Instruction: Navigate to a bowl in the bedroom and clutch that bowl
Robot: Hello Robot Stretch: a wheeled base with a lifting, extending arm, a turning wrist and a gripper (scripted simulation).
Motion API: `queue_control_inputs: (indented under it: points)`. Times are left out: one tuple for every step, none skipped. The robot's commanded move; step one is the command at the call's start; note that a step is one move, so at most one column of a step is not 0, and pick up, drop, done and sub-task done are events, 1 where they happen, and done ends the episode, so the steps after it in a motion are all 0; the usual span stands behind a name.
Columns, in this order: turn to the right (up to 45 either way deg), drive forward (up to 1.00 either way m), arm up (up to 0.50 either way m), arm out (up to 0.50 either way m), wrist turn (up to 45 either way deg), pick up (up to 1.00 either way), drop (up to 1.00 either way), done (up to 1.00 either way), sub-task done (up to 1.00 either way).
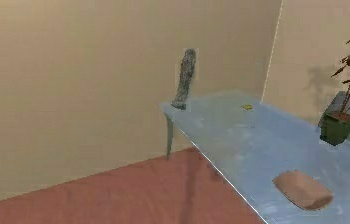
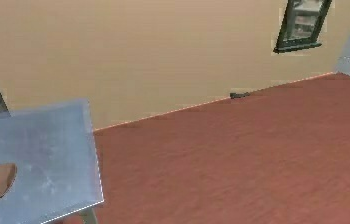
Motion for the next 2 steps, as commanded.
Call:
queue_control_inputs:
  points:
    - [-45.0, 0.00, 0.00, 0.00, 0.0, 0.00, 0.00, 0.00, 0.00]
    - [0.0, 0.00, 0.50, 0.00, 0.0, 0.00, 0.00, 0.00, 0.00]
